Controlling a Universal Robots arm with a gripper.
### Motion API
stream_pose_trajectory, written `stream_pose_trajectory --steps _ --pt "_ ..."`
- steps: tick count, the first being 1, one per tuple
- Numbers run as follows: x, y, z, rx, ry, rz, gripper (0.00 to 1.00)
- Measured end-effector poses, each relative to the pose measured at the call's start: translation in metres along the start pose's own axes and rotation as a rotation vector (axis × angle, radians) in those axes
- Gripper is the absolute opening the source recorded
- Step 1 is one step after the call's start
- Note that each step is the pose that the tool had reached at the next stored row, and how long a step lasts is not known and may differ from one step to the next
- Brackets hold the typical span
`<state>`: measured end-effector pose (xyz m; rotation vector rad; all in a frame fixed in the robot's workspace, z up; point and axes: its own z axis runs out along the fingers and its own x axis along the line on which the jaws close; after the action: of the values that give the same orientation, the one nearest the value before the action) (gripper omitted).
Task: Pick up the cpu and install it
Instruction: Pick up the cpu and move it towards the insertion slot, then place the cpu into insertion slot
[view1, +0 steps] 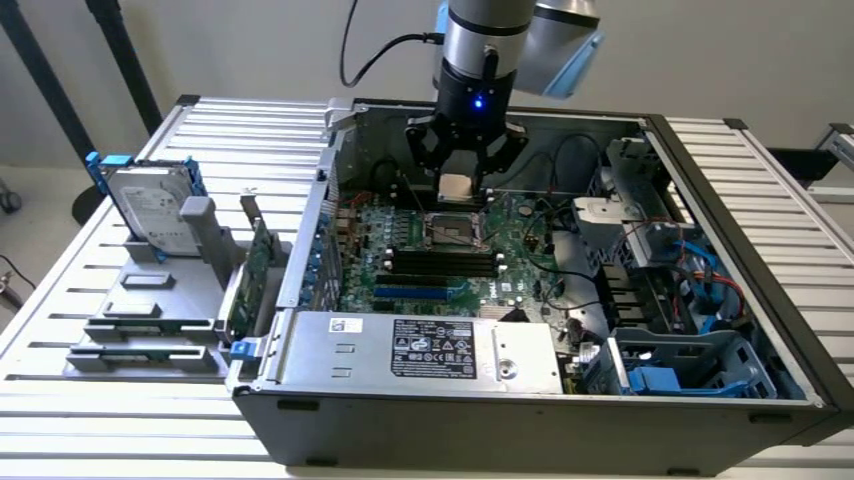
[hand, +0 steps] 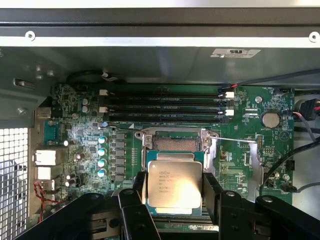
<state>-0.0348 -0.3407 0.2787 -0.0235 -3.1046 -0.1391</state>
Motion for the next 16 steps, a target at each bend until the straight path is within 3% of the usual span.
stream_pose_trajectory --steps 16 --pt "0.0008 0.0 0.0004 -0.0004 -0.0007 0.004 0.54"
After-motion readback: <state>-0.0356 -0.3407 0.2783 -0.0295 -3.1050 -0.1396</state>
